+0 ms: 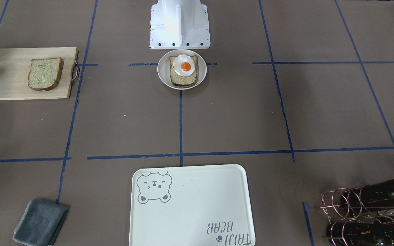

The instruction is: Make sandwich and place on tray

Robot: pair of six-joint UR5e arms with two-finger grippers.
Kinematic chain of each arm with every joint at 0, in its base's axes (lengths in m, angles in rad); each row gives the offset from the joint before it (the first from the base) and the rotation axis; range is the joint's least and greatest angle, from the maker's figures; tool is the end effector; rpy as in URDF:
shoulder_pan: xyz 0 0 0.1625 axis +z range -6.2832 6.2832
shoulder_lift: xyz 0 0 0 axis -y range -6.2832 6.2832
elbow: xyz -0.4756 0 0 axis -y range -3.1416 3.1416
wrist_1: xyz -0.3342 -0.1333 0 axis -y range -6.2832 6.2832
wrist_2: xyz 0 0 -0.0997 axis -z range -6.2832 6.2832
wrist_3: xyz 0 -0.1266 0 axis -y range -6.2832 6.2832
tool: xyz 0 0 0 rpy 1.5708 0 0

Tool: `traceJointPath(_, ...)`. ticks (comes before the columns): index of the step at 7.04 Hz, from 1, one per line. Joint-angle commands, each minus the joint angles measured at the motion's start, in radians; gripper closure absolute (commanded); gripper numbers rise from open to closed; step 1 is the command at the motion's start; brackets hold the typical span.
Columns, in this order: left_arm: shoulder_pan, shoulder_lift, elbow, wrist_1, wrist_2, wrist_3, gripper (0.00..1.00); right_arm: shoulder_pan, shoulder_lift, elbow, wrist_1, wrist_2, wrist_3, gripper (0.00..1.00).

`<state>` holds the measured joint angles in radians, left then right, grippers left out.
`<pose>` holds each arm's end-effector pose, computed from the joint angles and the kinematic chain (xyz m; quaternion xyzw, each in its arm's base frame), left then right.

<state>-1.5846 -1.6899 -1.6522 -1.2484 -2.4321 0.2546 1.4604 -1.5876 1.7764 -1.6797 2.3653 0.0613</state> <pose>-0.0438 -0.4724 0.6622 0.0009 0.4203 0.0837 0.9035 -0.0043 -0.4289 0.6558 0.0035 -0.3883 -0.0381 0.9207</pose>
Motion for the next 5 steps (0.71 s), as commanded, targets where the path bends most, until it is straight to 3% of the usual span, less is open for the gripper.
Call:
traceJointPath(1,-0.005,0.019,-0.015,-0.032,0.01,0.032,0.0,0.0,0.0,0.003,0.0,0.0,0.002,0.0)
traceJointPath(5,-0.001,0.016,-0.023,-0.059,0.022,0.057,0.0,0.0,0.008,0.001,0.0,0.002,0.009,0.0)
